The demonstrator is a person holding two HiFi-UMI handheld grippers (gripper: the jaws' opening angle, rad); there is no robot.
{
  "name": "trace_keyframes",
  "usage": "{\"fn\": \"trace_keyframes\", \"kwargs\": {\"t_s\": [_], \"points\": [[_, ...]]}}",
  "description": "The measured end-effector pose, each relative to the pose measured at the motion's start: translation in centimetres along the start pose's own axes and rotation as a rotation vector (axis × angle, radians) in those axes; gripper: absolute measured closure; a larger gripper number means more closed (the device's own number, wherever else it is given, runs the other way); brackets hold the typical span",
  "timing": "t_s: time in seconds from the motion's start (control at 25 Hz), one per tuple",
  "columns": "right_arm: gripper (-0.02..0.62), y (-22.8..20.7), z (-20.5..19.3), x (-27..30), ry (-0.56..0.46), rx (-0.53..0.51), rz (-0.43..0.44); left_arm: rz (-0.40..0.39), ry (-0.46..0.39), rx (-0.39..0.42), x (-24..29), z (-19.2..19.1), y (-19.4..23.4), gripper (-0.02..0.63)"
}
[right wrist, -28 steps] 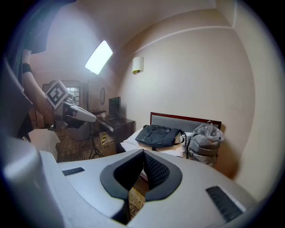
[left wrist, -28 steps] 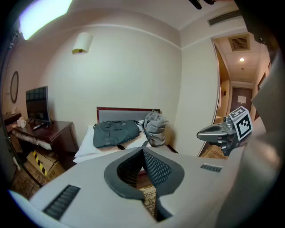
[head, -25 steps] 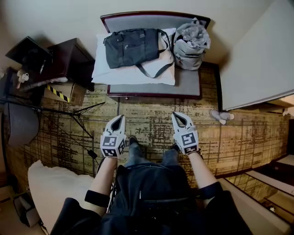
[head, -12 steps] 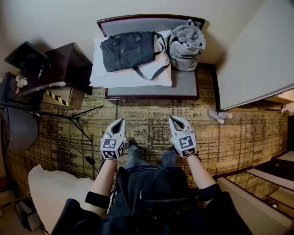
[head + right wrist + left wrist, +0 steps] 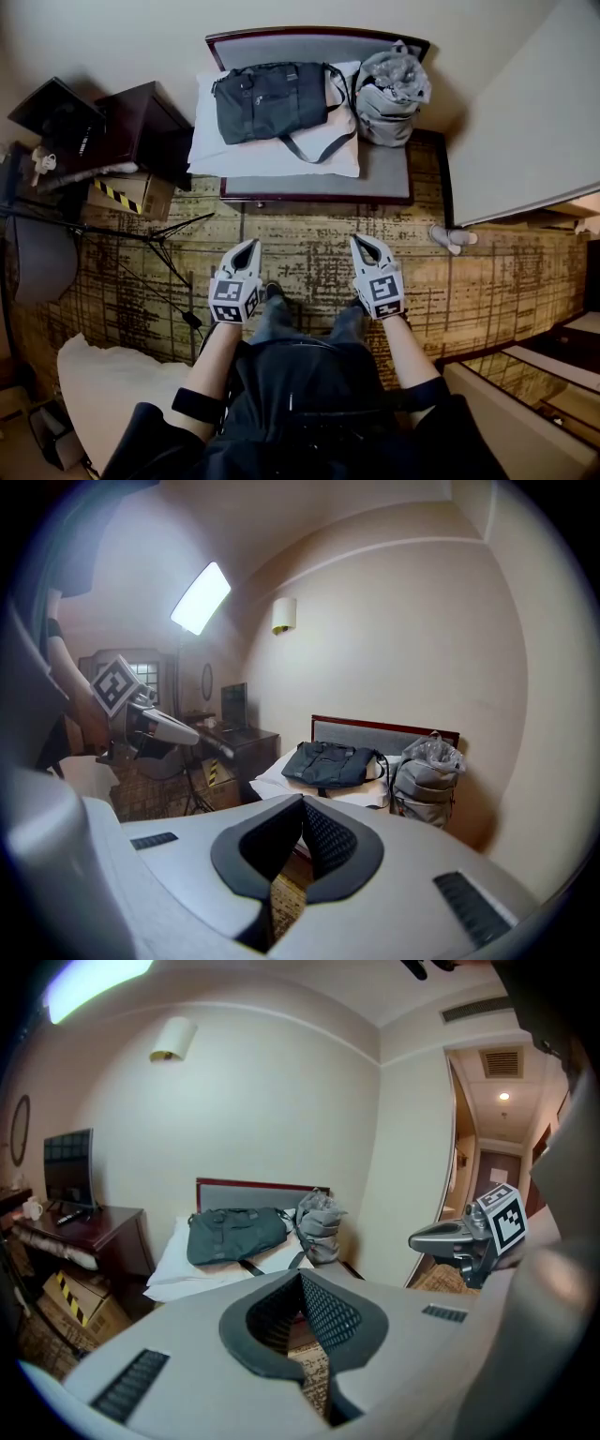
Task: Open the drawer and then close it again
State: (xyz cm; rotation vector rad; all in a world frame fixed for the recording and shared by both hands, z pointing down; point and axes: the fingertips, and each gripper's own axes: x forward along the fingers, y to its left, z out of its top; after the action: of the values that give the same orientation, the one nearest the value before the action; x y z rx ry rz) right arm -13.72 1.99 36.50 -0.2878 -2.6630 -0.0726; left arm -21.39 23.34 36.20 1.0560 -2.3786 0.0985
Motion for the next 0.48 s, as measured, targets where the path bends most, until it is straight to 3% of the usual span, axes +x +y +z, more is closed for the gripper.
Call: {"fn": "trace_keyframes", "kwargs": {"t_s": [0.28, 0.48], "points": [[0.594, 2.8, 0.1, 3.0, -0.020, 0.056, -0.048, -0.096, 0.046, 0.093, 0.3, -0.1, 1.5, 0.604], [0.594, 4.1, 0.2, 3.4, -0.023, 0.089, -0.073, -0.132, 0.068, 0.118, 0.4, -0.7, 1.9, 0.604]]}}
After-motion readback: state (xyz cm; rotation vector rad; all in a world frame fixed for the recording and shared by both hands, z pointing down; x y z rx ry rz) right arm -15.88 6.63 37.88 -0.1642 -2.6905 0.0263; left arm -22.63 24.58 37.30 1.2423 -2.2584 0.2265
